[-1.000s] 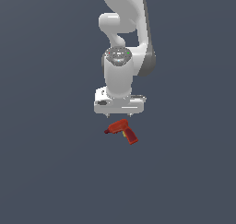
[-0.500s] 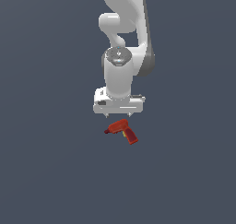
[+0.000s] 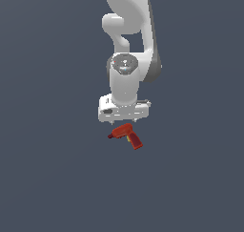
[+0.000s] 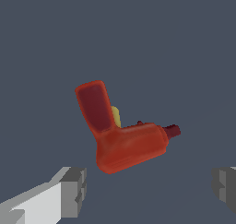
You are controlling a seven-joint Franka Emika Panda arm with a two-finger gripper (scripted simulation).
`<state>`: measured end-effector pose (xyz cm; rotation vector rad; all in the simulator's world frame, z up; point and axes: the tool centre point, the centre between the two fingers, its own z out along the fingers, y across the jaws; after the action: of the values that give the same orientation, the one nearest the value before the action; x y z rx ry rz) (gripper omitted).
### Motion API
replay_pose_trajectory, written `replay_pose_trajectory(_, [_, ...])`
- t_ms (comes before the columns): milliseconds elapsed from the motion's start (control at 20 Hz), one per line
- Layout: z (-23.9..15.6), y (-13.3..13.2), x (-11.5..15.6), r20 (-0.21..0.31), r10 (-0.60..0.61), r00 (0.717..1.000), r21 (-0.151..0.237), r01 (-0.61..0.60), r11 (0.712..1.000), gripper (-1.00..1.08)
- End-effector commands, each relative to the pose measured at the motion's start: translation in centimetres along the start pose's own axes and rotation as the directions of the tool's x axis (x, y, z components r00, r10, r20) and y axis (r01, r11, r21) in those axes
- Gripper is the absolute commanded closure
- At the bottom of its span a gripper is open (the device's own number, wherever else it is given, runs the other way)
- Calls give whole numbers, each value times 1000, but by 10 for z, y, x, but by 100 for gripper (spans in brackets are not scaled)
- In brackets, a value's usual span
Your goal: Pick up the object and move it to a goal position.
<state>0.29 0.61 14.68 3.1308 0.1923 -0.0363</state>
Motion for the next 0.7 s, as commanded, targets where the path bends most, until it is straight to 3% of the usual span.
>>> replay_pose_trajectory(0, [5,-3,2,9,-44,999,1,44,999,-100])
replay_pose_trajectory(300, [23,-11,10,38,-193,980,12,193,981,-100])
replay_pose_trajectory(650, [51,-23,20,71,-399,914,45,397,917,-100])
